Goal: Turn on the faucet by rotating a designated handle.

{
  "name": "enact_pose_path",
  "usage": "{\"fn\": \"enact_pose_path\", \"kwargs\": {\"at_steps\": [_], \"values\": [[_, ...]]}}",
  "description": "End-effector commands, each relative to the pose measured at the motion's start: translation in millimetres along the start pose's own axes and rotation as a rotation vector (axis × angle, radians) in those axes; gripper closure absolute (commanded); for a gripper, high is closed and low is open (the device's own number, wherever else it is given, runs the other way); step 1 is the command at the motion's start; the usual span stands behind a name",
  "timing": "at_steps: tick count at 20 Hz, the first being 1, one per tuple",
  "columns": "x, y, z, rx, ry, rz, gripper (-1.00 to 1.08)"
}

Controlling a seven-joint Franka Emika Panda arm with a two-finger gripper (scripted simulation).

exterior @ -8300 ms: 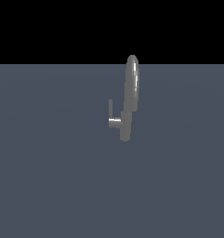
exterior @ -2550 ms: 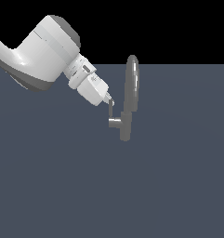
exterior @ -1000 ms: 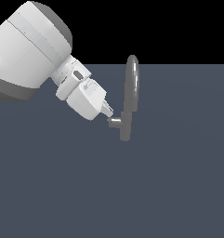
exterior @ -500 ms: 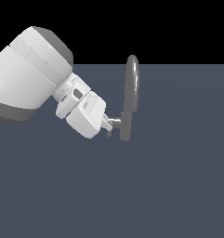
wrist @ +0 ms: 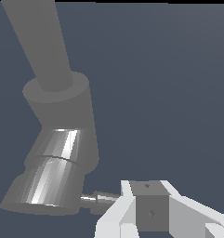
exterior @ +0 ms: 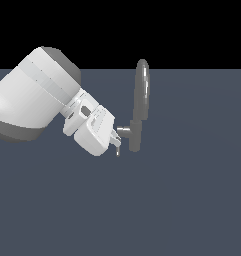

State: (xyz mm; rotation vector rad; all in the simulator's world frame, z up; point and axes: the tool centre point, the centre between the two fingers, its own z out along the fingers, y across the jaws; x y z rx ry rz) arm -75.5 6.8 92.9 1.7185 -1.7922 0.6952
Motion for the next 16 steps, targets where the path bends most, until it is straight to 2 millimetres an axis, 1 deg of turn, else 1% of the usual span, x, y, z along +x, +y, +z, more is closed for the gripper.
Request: {"fn": "enact_pose_path", "kwargs": {"at_steps": [1, 5, 6, 7, 16], "values": [[-13, 5, 15, -0.013, 0.007, -0.016, 1.08], [-26, 4, 28, -0.018, 0.007, -0.019, 1.08], [-26, 4, 28, -0.018, 0.007, -0.019, 1.08], [-10, -9, 11, 0.016, 0.005, 0.008, 1.08], [-29, -25, 31, -0.002, 0.006, -0.006, 1.08]]}}
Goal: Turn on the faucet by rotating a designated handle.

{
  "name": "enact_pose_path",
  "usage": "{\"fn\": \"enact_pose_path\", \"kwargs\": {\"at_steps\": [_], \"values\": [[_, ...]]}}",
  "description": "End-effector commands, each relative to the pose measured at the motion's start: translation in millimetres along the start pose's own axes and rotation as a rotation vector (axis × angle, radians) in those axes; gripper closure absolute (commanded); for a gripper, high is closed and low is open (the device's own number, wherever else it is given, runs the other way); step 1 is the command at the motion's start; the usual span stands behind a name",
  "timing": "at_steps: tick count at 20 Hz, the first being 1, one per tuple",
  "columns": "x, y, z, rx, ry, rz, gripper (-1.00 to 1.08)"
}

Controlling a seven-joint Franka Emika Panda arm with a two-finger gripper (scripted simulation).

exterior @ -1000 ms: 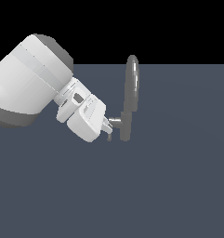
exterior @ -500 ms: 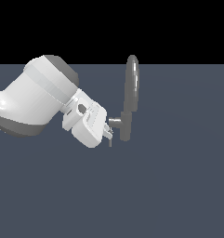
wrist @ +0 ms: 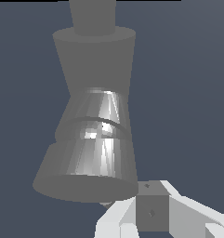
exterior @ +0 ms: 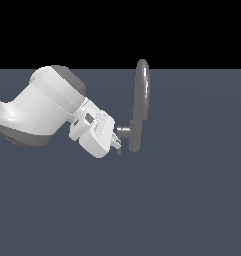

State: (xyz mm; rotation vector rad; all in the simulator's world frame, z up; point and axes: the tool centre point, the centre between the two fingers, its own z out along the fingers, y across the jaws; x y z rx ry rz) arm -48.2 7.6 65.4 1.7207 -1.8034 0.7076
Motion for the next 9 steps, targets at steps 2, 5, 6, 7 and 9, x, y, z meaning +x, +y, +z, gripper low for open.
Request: {"fn": "enact_pose_path", "kwargs": {"at_steps": [2, 5, 6, 7, 9], "values": [[-12, 0, 17, -0.017, 0.01, -0.019, 1.08], [-19, -5, 24, -0.023, 0.01, -0.023, 1.08], [-21, -7, 26, -0.025, 0.01, -0.025, 1.08], [-23, -9, 29, -0.027, 0.011, -0.027, 1.08], [-25, -10, 31, -0.029, 0.011, -0.028, 1.08]]}}
